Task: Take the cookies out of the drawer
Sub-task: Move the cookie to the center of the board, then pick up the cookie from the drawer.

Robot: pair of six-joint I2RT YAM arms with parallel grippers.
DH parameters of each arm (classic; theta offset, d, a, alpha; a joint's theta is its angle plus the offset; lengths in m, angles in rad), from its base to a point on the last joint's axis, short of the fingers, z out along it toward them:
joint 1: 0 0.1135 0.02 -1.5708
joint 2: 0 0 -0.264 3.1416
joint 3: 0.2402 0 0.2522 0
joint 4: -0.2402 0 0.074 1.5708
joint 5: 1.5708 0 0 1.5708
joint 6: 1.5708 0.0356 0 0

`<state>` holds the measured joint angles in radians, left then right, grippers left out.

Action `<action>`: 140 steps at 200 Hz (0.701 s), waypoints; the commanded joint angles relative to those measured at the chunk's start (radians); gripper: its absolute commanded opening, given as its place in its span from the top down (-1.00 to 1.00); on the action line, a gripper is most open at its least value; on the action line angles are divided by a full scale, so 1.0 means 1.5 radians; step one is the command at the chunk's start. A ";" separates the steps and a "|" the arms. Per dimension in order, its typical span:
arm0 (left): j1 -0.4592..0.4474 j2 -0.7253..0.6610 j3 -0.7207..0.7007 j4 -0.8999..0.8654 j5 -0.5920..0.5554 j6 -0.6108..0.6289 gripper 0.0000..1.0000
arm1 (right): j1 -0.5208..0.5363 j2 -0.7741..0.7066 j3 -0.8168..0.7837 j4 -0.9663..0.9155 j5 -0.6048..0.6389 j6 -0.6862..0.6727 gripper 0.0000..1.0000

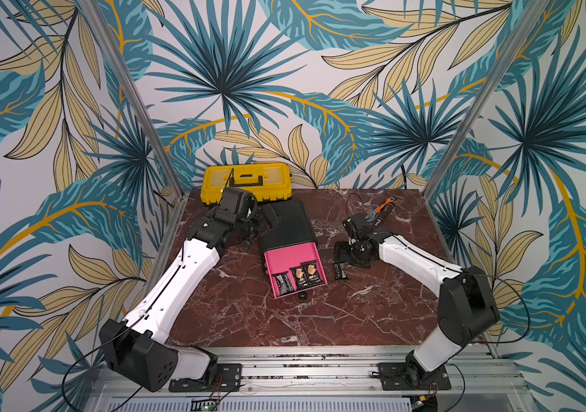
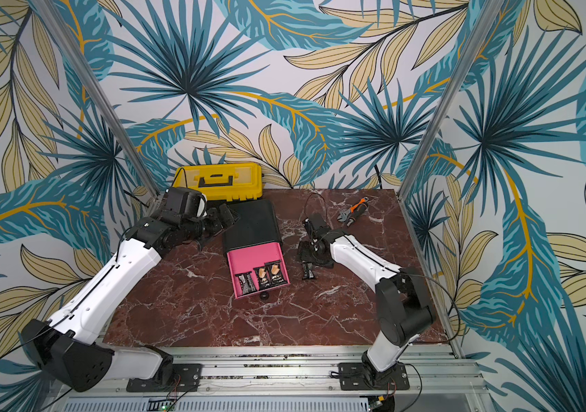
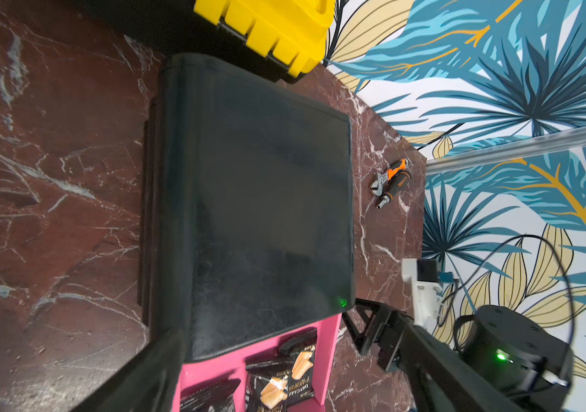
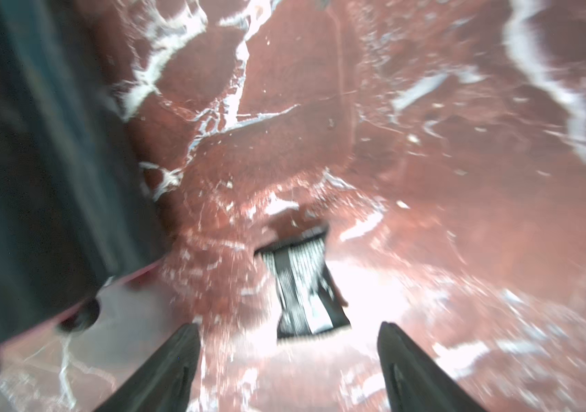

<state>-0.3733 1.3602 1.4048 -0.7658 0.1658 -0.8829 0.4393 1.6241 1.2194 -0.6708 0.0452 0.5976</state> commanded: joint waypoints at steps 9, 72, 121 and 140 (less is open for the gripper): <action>0.000 -0.021 -0.029 0.038 0.069 0.011 -1.00 | 0.008 -0.101 -0.049 -0.046 0.006 0.007 -0.67; 0.000 -0.044 -0.060 -0.011 0.121 0.087 -1.00 | 0.095 -0.279 -0.044 -0.110 -0.006 0.077 -0.47; 0.009 -0.115 -0.186 0.096 0.147 0.024 -1.00 | 0.255 -0.237 0.027 -0.122 0.051 0.120 -0.47; 0.025 -0.123 -0.188 0.092 0.120 0.050 -1.00 | 0.305 -0.175 0.070 -0.120 0.076 0.119 -0.47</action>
<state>-0.3649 1.2232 1.1385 -0.6979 0.3634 -0.8341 0.8291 1.2720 1.2667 -0.8272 0.0952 0.7456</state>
